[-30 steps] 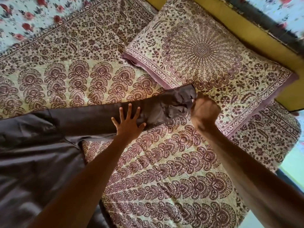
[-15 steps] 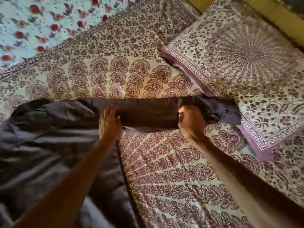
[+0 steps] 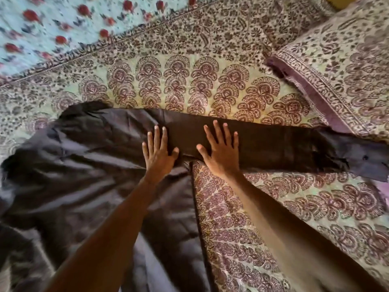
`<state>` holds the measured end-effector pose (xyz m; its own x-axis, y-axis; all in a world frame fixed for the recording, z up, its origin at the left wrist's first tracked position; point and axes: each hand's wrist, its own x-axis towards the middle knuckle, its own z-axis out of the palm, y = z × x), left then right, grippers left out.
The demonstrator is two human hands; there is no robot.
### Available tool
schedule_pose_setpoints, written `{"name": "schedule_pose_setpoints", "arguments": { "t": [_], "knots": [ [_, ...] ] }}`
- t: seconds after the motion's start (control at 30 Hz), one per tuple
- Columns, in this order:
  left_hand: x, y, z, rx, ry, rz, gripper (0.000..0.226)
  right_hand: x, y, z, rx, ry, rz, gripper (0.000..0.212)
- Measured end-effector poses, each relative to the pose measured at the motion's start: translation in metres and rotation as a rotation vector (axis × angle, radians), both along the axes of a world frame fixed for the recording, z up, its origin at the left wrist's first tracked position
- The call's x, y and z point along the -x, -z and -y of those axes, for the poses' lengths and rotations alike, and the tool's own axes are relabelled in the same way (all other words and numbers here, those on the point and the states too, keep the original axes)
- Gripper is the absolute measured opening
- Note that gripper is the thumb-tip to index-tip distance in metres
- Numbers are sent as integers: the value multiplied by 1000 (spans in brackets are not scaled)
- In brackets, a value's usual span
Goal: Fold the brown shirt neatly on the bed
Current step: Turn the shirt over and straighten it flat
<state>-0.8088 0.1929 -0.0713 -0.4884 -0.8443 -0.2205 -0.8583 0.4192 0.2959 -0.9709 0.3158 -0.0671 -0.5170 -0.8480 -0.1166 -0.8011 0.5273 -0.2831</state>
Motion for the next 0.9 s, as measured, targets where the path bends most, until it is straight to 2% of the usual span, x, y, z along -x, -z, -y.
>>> {"name": "schedule_pose_setpoints", "arguments": {
  "t": [0.13, 0.23, 0.33, 0.4, 0.47, 0.53, 0.6, 0.67, 0.77, 0.87, 0.9],
  "knots": [
    [-2, -1, -1, -11, 16, -20, 104, 66, 5, -61, -66, 321, -133, 66],
    [-4, -6, 3, -59, 77, 25, 131, 113, 0, -96, -132, 486, -127, 69],
    [-3, -9, 5, -109, 96, 61, 141, 103, -12, -79, -138, 594, -112, 61],
    [-1, -10, 6, -122, 91, 77, 142, 63, -19, -46, -10, 467, -103, 57],
    [1, -13, 7, -154, 77, 96, 142, 8, -22, -8, 101, 211, 53, 55],
    [1, -15, 8, -165, 56, 104, 139, -37, -19, 19, 98, -46, 183, 52],
    [3, -16, 10, -162, 46, 105, 140, -48, -11, 21, 38, -139, 138, 55],
    [8, -19, 12, -209, 35, 128, 143, -25, -3, -1, 4, -68, 9, 58],
    [26, -34, 11, -249, 7, 209, 139, 31, 1, -59, -38, 190, -97, 65],
    [56, -38, -17, -46, 257, 84, 113, 94, -1, -117, -89, 364, -123, 70],
    [70, -38, -31, -60, 357, 37, 103, 111, -1, -132, -102, 401, -117, 70]
  ]
}}
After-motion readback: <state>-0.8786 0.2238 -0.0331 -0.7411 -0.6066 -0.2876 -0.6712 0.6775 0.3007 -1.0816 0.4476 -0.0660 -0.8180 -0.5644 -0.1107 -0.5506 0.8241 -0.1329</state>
